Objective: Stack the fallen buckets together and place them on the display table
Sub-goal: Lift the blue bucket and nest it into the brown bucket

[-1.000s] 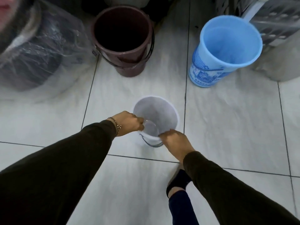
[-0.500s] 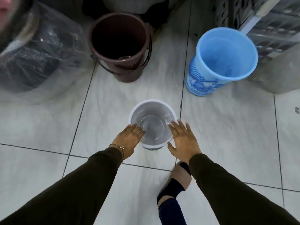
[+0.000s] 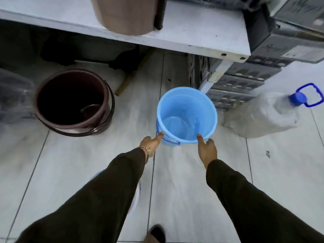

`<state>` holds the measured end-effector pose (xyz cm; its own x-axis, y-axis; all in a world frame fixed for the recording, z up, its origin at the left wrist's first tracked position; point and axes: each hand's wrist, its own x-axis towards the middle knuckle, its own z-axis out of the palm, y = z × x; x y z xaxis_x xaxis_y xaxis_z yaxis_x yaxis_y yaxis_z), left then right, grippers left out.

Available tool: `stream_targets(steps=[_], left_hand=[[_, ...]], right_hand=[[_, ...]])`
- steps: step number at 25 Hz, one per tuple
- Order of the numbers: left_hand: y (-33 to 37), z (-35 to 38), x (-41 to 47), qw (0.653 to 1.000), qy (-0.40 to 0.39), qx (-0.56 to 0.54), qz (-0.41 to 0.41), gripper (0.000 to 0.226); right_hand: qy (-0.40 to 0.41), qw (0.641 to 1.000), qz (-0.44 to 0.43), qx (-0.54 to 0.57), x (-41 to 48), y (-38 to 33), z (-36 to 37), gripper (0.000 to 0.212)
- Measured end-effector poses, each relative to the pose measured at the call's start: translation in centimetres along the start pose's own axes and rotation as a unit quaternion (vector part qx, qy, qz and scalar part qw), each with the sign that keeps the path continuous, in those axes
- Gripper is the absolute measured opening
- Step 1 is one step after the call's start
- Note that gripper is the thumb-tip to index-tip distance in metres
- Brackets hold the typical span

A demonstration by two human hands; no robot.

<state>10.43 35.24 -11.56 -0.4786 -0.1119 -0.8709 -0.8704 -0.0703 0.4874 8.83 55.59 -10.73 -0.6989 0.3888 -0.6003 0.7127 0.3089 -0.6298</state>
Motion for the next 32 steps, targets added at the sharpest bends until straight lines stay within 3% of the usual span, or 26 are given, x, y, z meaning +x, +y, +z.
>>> stream_targets(steps=[4, 7, 10, 15, 24, 27, 32], left_hand=[[0.7, 5.5, 2.1, 0.989, -0.117, -0.058, -0.075, 0.070], [-0.2, 6.4, 2.4, 0.982, -0.081, -0.165, -0.051, 0.036], [-0.9, 4.5, 0.9, 0.974, -0.028, -0.226, -0.002, 0.020], [-0.5, -3.6, -6.6, 0.926, 0.074, -0.358, 0.098, 0.036], [-1.1, -21.8, -22.8, 0.852, 0.169, -0.461, 0.181, 0.034], [0.2, -27.5, -22.9, 0.837, 0.182, -0.477, 0.198, 0.033], [1.9, -35.3, -16.6, 0.850, 0.180, -0.469, 0.160, 0.036]], right_hand=[[-0.019, 0.992, 0.082, 0.094, 4.8, 0.1, 1.3, 0.049], [-0.017, 0.982, 0.082, 0.172, 4.2, 0.5, 1.7, 0.050], [-0.018, 0.978, 0.060, 0.200, 1.0, -0.4, 1.2, 0.042], [-0.025, 0.985, -0.005, 0.171, -8.4, -3.4, 0.7, 0.041], [-0.111, 0.973, -0.179, 0.092, -27.9, -15.2, 8.0, 0.047], [-0.145, 0.965, -0.195, 0.101, -29.6, -18.5, 13.6, 0.050], [-0.150, 0.972, -0.144, 0.114, -27.5, -20.8, 23.7, 0.048]])
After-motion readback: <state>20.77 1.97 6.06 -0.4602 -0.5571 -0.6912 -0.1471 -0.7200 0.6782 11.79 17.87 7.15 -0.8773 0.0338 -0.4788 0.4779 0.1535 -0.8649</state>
